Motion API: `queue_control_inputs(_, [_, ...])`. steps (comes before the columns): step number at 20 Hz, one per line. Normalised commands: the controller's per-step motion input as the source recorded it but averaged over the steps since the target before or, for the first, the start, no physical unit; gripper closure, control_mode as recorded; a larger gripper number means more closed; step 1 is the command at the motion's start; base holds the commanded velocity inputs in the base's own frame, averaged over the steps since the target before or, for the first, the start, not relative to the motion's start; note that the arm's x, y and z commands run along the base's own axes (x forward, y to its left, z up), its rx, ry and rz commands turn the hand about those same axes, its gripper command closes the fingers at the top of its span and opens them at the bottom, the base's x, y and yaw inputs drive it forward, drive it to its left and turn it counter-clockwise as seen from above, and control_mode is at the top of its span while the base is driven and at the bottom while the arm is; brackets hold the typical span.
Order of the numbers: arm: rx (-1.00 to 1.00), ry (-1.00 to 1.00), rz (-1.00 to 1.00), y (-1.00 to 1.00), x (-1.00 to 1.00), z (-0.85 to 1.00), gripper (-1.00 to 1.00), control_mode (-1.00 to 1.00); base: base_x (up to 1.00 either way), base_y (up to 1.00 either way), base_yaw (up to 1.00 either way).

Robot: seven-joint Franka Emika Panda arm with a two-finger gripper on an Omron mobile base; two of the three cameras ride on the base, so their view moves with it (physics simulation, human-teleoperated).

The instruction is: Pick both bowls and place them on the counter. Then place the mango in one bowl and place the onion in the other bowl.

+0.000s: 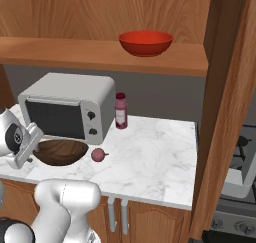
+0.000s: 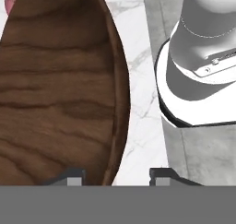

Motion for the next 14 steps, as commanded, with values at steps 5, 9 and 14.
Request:
queue_control_inputs(5, [0.02, 0.01, -0.01, -0.02, -0.08, -0.12, -1.0, -1.0, 0.0, 0.0, 0.0])
queue_control_inputs(9, [0.02, 0.0, -0.02, 0.0, -0.07, -0.02, -1.0, -1.0, 0.0, 0.0, 0.0])
queue_control_inputs(14, [0.0, 0.0, -0.04, 0.0, -0.22, 0.0, -1.0, -1.0, 0.0, 0.0, 0.0])
